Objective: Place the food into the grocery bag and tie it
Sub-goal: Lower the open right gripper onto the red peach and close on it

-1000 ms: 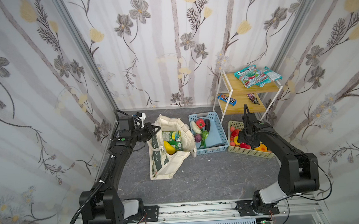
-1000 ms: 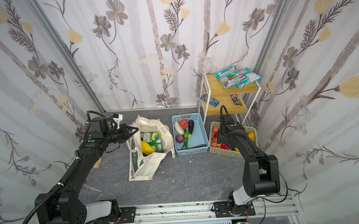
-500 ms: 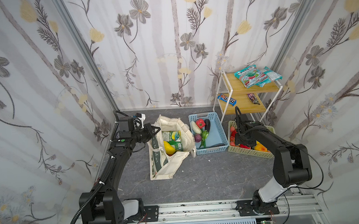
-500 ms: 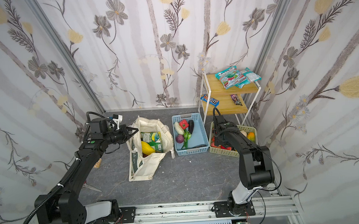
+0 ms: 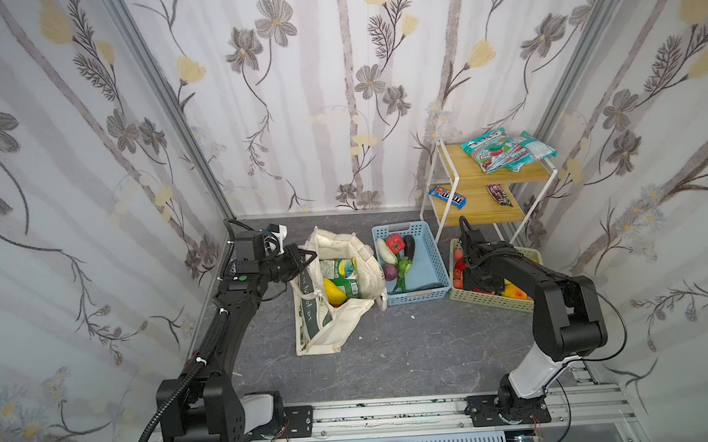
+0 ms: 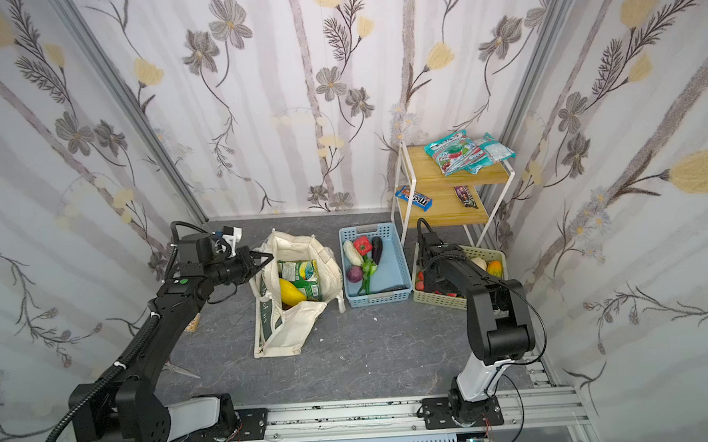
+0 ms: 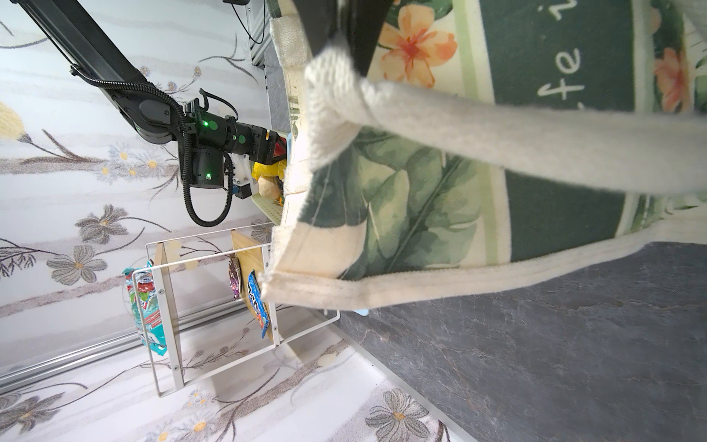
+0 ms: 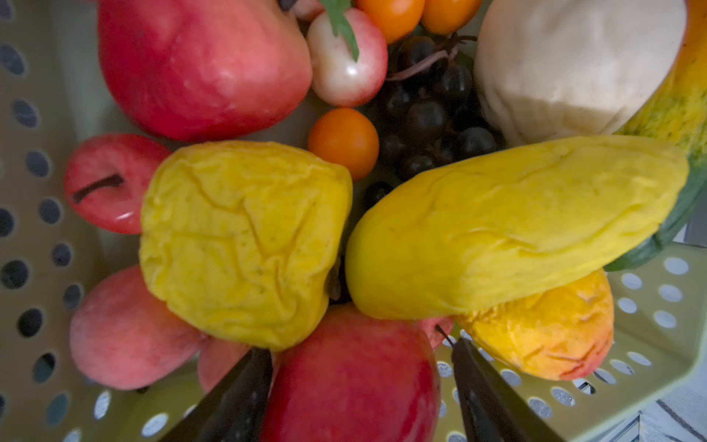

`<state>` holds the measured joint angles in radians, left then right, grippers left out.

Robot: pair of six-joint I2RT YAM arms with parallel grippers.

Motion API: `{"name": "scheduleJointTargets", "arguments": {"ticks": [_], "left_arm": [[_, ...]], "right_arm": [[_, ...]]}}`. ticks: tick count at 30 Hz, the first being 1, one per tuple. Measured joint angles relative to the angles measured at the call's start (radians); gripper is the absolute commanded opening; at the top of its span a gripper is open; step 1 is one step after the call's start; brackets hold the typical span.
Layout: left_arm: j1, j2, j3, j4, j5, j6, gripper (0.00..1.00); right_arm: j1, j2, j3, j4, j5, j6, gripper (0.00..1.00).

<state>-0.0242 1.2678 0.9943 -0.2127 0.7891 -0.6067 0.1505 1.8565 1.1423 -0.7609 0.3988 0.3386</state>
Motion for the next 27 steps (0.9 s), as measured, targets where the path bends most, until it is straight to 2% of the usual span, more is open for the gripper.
{"name": "scheduleJointTargets", "arguments": {"ticks": [3, 7, 14, 27], "left_arm": [[0.002, -0.002, -0.004, 0.001, 0.000, 0.000, 0.00], [0.005, -0.024, -0.008, 0.000, 0.000, 0.000, 0.00], [0.011, -0.031, -0.012, -0.001, 0.000, 0.000, 0.00], [0.013, -0.043, -0.020, -0.001, 0.000, 0.000, 0.00]], "right_arm": [[0.000, 0.007, 0.000, 0.000, 0.000, 0.000, 0.74], [-0.002, 0.021, 0.000, -0.003, 0.000, 0.000, 0.68], [-0.005, 0.014, 0.000, -0.005, -0.009, 0.000, 0.63], [-0.008, -0.049, 0.021, -0.024, -0.056, 0.000, 0.61]]}}
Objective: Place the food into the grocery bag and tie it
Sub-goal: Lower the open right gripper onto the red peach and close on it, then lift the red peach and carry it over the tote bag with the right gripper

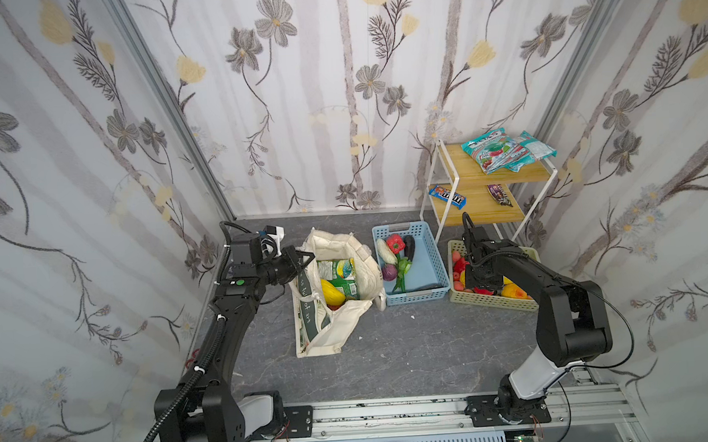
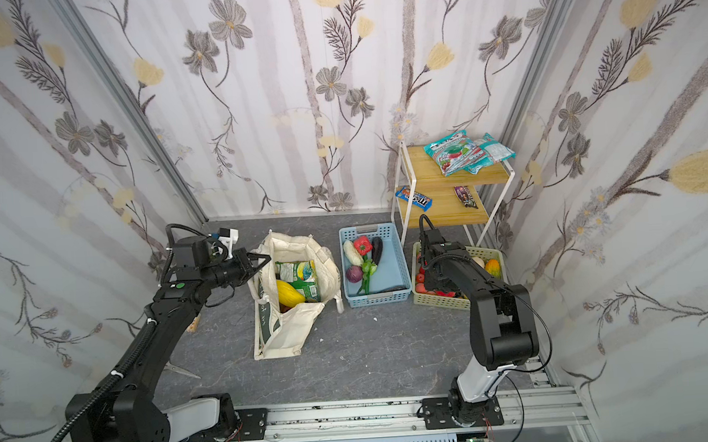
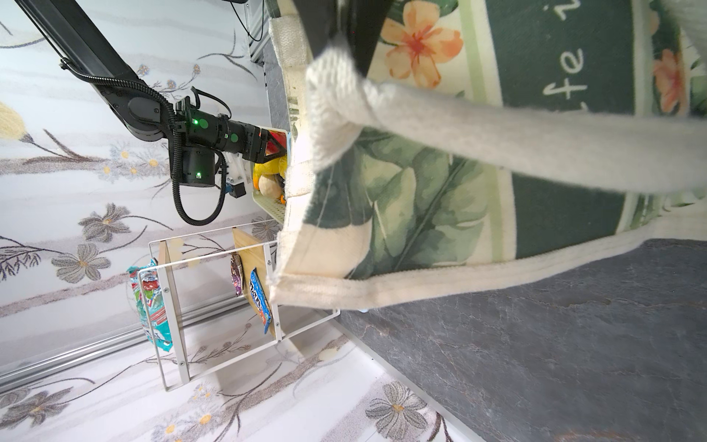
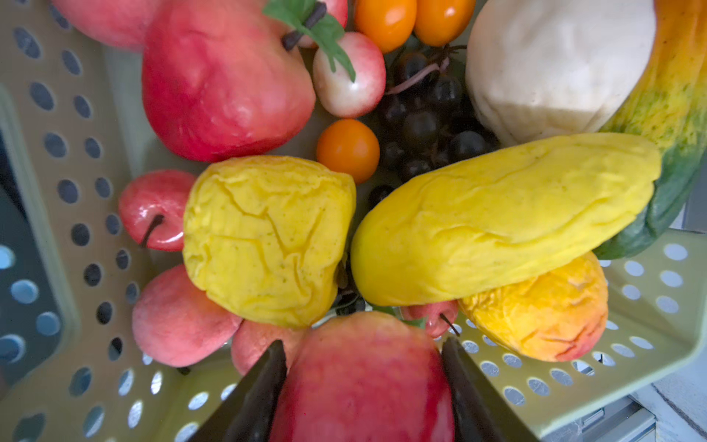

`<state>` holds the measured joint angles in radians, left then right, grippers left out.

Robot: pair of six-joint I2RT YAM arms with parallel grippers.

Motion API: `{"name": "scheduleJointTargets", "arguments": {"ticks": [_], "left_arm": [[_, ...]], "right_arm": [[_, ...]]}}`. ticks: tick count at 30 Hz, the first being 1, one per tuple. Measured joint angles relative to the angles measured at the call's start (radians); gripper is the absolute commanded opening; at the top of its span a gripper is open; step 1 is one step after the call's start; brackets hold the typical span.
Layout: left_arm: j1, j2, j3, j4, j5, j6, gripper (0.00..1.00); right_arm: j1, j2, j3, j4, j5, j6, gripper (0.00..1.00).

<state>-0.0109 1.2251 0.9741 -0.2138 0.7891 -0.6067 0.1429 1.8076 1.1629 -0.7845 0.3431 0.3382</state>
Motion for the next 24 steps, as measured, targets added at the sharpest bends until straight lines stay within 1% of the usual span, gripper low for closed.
{"name": "scheduleJointTargets", "arguments": {"ticks": [14, 24], "left_arm": [[0.000, 0.002, 0.000, 0.000, 0.000, -0.003, 0.00], [0.000, 0.005, 0.001, 0.000, 0.001, -0.003, 0.00]], "right_arm": [[0.000, -0.041, 0.069, -0.027, -0.039, 0.000, 0.61], [0.000, -0.093, 0.113, -0.053, -0.101, -0.004, 0.61]]}}
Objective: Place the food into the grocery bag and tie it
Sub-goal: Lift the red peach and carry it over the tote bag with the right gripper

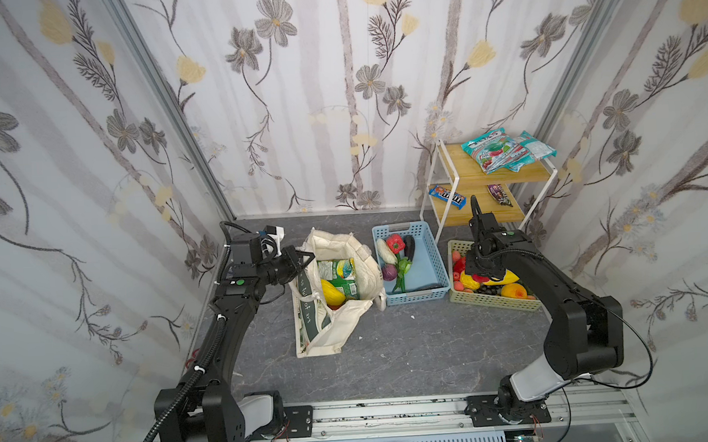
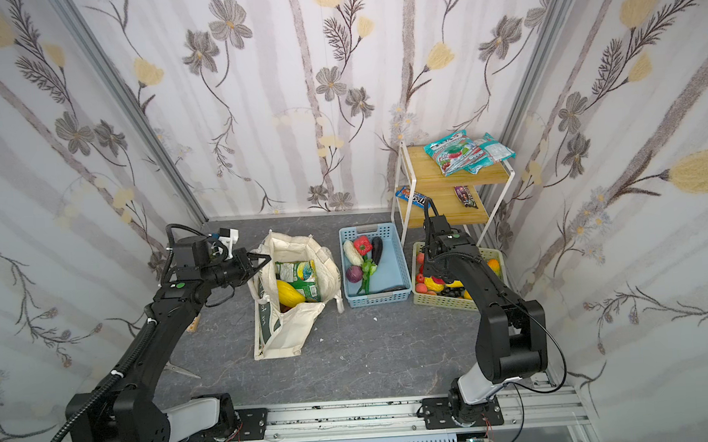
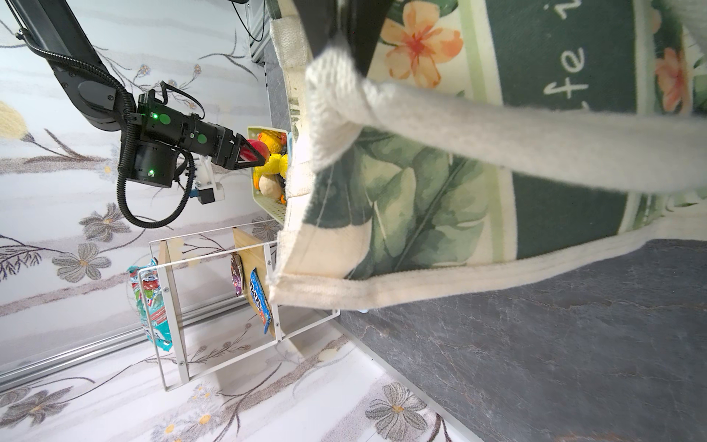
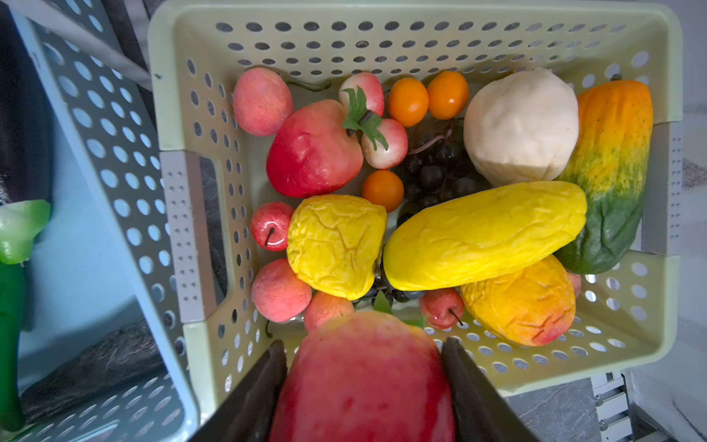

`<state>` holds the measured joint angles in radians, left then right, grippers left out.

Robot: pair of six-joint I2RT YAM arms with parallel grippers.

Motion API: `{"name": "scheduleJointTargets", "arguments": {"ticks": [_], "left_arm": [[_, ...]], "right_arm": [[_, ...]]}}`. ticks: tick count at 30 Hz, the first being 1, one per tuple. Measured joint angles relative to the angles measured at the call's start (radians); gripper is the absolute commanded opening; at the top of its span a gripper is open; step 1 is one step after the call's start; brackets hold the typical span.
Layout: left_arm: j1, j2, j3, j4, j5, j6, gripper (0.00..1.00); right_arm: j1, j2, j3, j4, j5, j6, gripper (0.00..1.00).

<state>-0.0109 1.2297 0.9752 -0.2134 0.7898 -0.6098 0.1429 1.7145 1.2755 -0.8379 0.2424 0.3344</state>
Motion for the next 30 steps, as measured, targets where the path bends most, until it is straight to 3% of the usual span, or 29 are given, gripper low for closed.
{"name": "scheduleJointTargets", "arguments": {"ticks": [30], "left_arm": [[-0.016, 0.021, 0.029, 0.000, 0.013, -0.026, 0.00]], "right_arm": [[0.150, -0.084, 0.131, -0.021, -0.179, 0.067, 0.60]]}}
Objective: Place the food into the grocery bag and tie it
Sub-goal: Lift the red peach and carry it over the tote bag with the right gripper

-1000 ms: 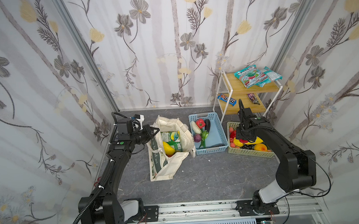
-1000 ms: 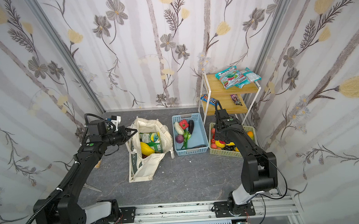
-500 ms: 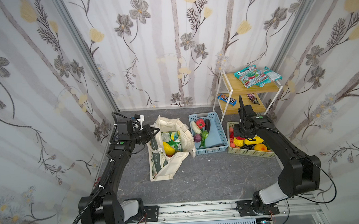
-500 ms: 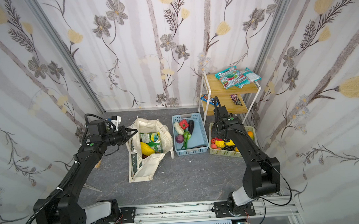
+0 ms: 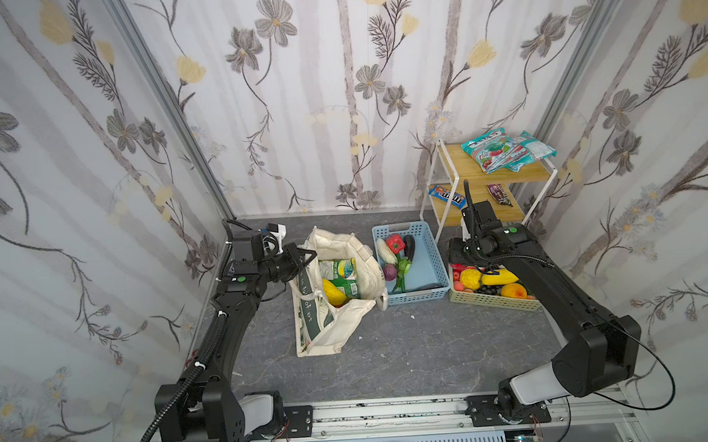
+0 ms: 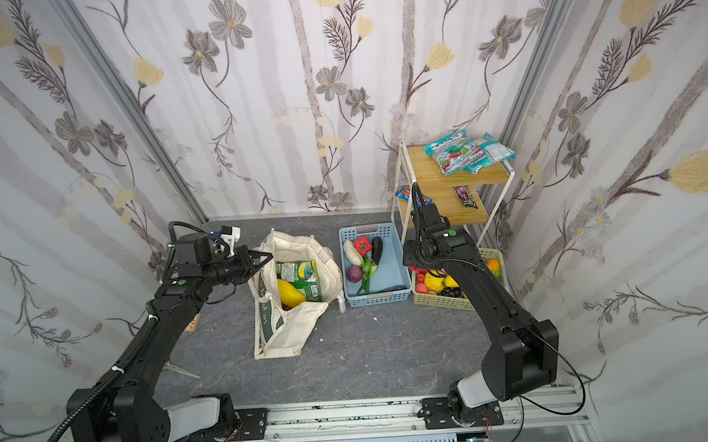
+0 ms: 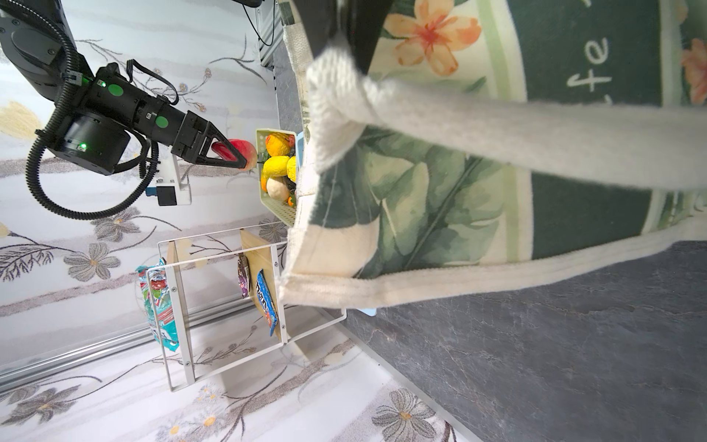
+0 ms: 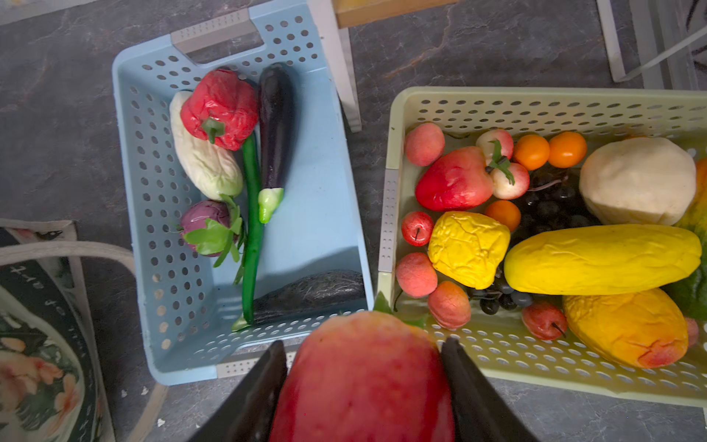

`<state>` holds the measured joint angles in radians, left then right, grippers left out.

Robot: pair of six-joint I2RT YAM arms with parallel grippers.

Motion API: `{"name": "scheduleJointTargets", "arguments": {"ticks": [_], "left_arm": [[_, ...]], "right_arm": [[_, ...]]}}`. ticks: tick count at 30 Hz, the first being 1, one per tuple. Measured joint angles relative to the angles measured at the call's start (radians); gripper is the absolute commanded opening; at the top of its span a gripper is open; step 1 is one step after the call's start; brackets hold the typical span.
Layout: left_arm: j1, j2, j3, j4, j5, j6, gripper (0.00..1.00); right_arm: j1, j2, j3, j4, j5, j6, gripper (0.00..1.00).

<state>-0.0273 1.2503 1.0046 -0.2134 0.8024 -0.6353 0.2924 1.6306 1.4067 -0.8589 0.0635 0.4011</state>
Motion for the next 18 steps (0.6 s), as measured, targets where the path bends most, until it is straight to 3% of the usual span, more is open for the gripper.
{"name": "scheduleJointTargets", "arguments": {"ticks": [18], "left_arm": [[-0.029, 0.007, 0.016, -0.002, -0.018, 0.000, 0.00]], "right_arm": [[0.224, 0.044, 0.143, 0.051, -0.113, 0.090, 0.60]]}}
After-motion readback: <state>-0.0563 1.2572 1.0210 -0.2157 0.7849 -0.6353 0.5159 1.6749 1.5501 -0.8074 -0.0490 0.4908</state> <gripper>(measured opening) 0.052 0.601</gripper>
